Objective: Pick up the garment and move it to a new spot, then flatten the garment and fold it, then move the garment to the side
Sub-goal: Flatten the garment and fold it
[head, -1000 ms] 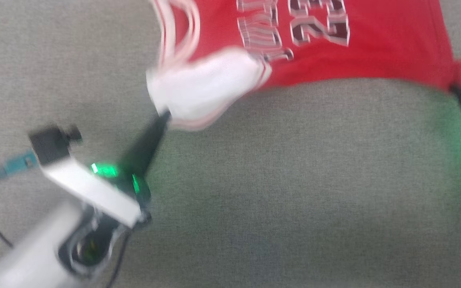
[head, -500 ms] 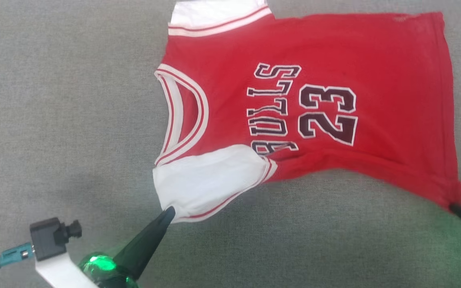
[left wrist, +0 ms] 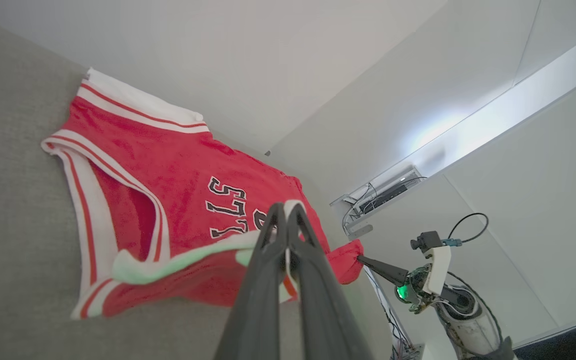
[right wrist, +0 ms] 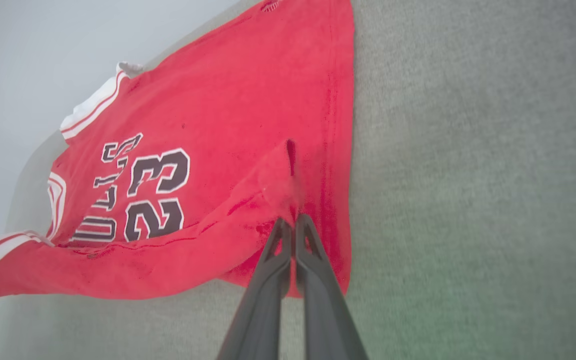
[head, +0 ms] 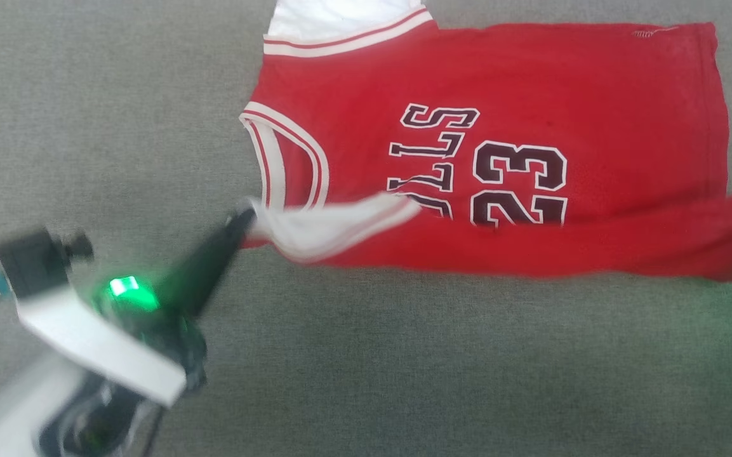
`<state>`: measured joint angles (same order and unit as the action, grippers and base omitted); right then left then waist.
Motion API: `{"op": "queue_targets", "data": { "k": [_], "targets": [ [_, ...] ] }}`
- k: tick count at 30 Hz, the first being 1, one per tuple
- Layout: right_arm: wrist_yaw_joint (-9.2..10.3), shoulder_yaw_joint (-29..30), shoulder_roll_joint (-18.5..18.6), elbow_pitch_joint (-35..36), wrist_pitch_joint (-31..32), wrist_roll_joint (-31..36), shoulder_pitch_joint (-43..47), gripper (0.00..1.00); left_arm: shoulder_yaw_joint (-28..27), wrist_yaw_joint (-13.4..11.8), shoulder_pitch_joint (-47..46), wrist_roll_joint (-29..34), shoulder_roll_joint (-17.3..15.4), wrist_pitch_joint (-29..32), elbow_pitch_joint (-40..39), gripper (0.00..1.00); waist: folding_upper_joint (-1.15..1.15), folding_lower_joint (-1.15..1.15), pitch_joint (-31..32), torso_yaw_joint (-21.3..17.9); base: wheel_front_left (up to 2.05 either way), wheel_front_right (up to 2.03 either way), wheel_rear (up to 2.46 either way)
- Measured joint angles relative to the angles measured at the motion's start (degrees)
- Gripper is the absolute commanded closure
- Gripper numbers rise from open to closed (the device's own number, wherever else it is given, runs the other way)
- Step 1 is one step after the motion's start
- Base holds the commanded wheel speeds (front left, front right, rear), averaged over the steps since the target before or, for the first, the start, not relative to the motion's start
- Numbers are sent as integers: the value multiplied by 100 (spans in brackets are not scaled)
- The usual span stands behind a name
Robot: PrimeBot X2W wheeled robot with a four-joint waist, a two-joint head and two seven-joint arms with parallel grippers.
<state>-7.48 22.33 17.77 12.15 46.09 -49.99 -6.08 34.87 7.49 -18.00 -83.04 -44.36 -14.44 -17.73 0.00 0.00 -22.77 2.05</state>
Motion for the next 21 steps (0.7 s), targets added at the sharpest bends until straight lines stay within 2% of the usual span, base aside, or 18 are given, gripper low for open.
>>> {"op": "queue_targets", "data": {
  "k": [4, 6, 8, 18, 20, 21],
  "targets": [
    [0, -148, 19, -614, -107, 220, -801, 100, 93, -1, -920, -9, 146, 169, 700, 100, 0, 0, -122, -45, 0, 0, 0],
    [0, -182, 71, -926, -250, 366, -1112, 100, 231, 0, -1510, -57, 446, 249, 1247, 100, 0, 0, -235, -48, 0, 0, 0],
    [-1, -241, 101, -1067, -376, 448, -1229, 100, 252, 0, -1819, -176, 572, 267, 1685, 100, 0, 0, -318, -52, 0, 0, 0],
    [-1, -757, 99, -1658, -1044, 584, -1608, 100, 881, 0, -2568, 245, 682, 213, 3408, 100, 0, 0, -645, -318, 0, 0, 0],
    [-1, -882, 98, -1756, -1167, 594, -1666, 100, 1054, 0, -2680, 387, 684, 176, 3657, 77, 0, 0, -652, -356, 0, 0, 0],
    [0, -951, 107, -1785, -1239, 598, -1678, 100, 1128, 0, -2736, 448, 689, 163, 3730, 56, 0, 0, -640, -367, 0, 0, 0]
  ]
}}
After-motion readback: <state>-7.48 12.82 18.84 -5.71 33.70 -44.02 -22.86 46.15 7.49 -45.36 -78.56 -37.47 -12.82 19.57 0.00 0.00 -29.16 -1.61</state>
